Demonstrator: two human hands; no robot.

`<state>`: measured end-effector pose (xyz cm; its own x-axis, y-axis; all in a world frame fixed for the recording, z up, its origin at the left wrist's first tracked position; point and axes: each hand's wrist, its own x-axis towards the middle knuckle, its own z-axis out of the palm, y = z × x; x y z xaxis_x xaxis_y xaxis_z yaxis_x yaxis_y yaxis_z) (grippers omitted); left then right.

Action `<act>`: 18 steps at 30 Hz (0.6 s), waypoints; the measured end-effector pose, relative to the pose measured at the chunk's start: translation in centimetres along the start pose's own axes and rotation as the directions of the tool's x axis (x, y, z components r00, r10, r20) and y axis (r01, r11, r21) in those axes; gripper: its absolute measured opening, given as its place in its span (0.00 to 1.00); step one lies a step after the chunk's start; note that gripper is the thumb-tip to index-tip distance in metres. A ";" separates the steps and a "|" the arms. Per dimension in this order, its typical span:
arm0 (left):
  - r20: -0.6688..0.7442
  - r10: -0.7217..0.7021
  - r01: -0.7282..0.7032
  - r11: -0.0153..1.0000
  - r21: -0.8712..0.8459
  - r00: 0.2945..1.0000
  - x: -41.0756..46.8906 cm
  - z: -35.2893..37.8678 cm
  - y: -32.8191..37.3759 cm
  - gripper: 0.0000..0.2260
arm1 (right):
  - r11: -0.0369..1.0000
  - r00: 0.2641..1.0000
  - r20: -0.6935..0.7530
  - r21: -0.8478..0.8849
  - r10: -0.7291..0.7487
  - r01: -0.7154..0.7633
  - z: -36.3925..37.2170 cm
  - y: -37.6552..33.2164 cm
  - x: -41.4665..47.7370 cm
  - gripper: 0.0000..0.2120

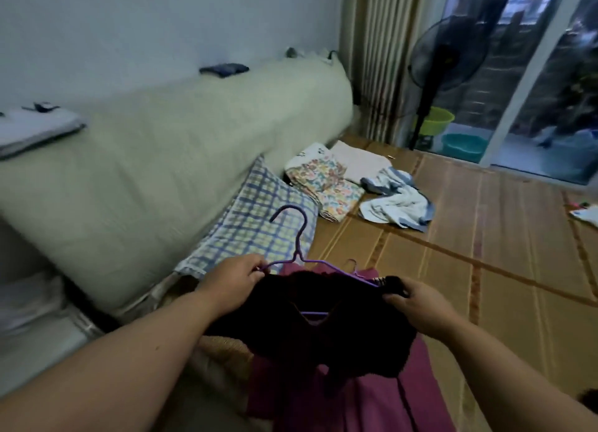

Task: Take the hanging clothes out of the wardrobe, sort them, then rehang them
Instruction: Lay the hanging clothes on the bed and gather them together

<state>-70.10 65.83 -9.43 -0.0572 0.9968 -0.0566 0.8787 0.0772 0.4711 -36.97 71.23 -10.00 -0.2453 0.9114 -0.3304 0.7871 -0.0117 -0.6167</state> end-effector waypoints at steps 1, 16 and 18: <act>-0.021 -0.013 0.014 1.000 0.012 1.000 0.2 -0.8 -1.4 0.06 | 1.000 1.000 0.009 -0.007 -0.022 0.022 0.6 -1.4 1.2 0.13; -0.249 -0.321 0.353 0.931 0.097 0.914 10.6 -9.1 -17.3 0.04 | 0.988 0.979 0.170 -0.089 -0.113 0.130 8.5 -17.6 22.1 0.17; -0.220 -0.348 0.372 0.925 0.081 0.911 13.0 -9.1 -19.2 0.05 | 0.989 0.979 0.185 -0.101 -0.087 0.107 9.4 -18.7 24.9 0.16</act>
<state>-92.05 77.55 -11.21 -0.4619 0.8867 -0.0222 0.8294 0.4406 0.3434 -63.15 90.27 -13.37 -0.4133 0.8173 -0.4014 0.8095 0.1279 -0.5730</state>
